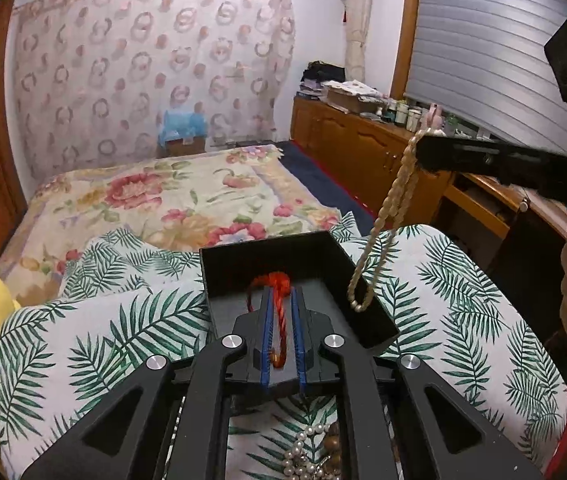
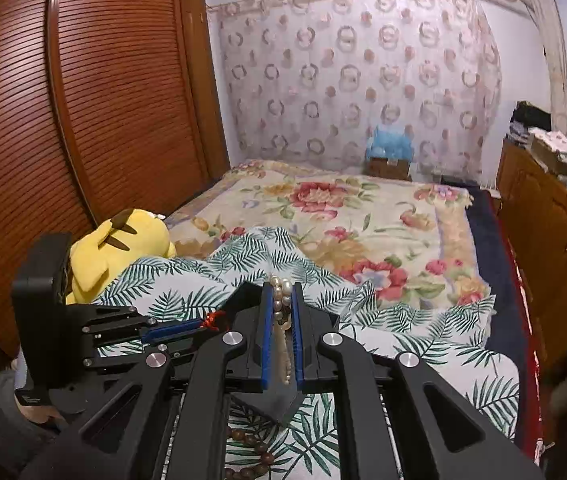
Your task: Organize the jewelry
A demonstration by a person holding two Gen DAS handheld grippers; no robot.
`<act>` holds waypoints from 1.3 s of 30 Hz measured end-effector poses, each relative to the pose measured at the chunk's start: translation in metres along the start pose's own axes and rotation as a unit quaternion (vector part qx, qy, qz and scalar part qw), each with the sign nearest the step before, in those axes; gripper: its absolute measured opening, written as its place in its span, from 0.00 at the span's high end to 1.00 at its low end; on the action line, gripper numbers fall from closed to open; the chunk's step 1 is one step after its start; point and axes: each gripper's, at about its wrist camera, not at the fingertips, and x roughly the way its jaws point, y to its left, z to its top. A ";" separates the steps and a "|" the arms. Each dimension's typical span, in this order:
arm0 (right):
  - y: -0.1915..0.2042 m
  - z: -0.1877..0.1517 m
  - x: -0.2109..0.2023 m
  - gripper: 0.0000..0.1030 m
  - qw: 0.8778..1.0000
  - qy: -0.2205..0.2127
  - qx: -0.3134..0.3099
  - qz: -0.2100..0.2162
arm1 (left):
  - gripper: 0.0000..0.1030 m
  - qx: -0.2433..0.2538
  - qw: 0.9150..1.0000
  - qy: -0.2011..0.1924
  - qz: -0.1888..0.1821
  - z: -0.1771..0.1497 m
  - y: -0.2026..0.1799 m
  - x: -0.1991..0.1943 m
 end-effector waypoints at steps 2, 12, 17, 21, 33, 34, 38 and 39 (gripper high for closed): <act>0.000 -0.004 0.007 0.91 1.000 0.010 0.003 0.004 | 0.79 -0.001 1.000 -0.001 0.000 0.000 -0.001 0.000; 0.012 -0.034 0.042 0.88 0.998 0.057 -0.006 0.004 | 0.65 0.006 1.000 -0.003 0.012 -0.012 0.000 -0.014; 0.015 -0.041 0.039 0.84 0.999 0.049 -0.009 0.004 | 0.58 0.012 1.000 -0.001 0.022 -0.024 0.001 -0.025; 0.016 -0.062 0.028 0.84 0.999 0.047 -0.017 0.008 | 0.53 0.010 1.000 0.007 0.020 -0.040 0.003 -0.034; 0.024 -0.123 0.029 0.84 0.995 0.094 -0.031 0.015 | 0.38 0.010 1.000 0.017 0.025 -0.084 -0.006 -0.060; 0.022 -0.125 0.031 0.84 0.994 0.099 -0.031 0.016 | 0.38 0.011 0.999 0.017 0.027 -0.086 -0.007 -0.063; 0.017 -0.137 0.040 0.84 0.991 0.127 -0.026 0.018 | 0.30 0.007 0.999 0.019 0.030 -0.098 -0.009 -0.069; 0.016 -0.138 0.042 0.84 0.991 0.131 -0.024 0.019 | 0.29 0.006 0.999 0.021 0.031 -0.101 -0.010 -0.070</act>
